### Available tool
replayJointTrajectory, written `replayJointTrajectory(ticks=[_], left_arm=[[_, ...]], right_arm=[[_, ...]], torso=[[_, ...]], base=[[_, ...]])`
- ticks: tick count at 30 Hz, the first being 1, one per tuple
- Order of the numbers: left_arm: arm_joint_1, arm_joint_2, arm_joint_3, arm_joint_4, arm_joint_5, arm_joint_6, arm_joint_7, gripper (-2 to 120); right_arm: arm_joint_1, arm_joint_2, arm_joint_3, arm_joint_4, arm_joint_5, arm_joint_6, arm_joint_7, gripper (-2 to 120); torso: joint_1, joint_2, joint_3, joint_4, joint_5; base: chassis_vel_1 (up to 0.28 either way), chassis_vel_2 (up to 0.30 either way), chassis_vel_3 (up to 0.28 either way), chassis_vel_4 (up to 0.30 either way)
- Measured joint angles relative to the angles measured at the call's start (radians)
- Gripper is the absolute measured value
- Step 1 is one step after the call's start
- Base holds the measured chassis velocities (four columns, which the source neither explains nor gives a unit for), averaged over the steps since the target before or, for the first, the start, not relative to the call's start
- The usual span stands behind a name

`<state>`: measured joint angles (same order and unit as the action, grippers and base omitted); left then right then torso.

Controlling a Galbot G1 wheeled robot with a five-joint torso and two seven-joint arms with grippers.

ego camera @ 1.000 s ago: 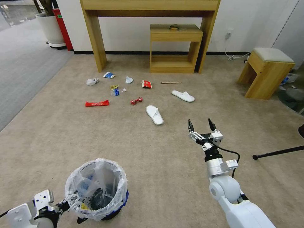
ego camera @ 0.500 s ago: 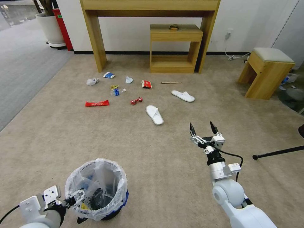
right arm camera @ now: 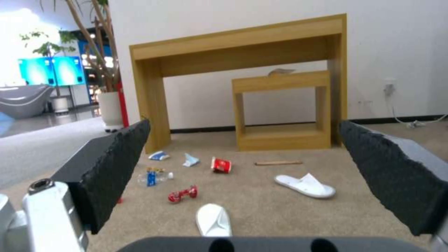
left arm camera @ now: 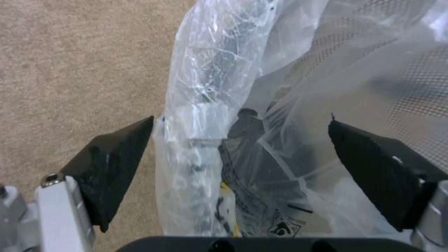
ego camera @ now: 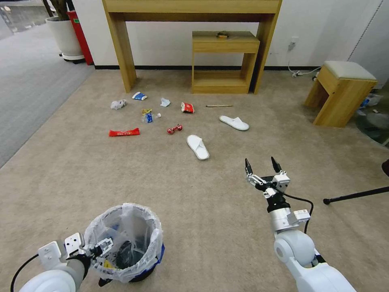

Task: Pick up the trash bin and place the garbage on the floor into it.

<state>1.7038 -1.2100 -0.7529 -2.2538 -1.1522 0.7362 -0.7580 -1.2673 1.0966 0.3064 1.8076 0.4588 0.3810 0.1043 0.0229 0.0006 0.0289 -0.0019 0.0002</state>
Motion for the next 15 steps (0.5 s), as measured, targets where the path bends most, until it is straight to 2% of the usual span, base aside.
replayJointTrajectory(ticks=[7, 15], left_arm=[[-0.021, 0.01, 0.01, 0.042, -0.012, -0.001, -0.001, 99], [-0.024, 0.009, 0.012, 0.051, -0.012, -0.001, 0.0, 100]], right_arm=[[0.001, 0.003, 0.001, -0.01, -0.001, 0.001, 0.001, 100], [0.004, 0.009, -0.002, -0.016, -0.002, 0.005, 0.001, 100]], torso=[[0.0, 0.0, 0.0, 0.0, 0.0], [0.0, 0.0, 0.0, 0.0, 0.0]], base=[[0.0, 0.0, 0.0, 0.0], [0.0, 0.0, 0.0, 0.0]])
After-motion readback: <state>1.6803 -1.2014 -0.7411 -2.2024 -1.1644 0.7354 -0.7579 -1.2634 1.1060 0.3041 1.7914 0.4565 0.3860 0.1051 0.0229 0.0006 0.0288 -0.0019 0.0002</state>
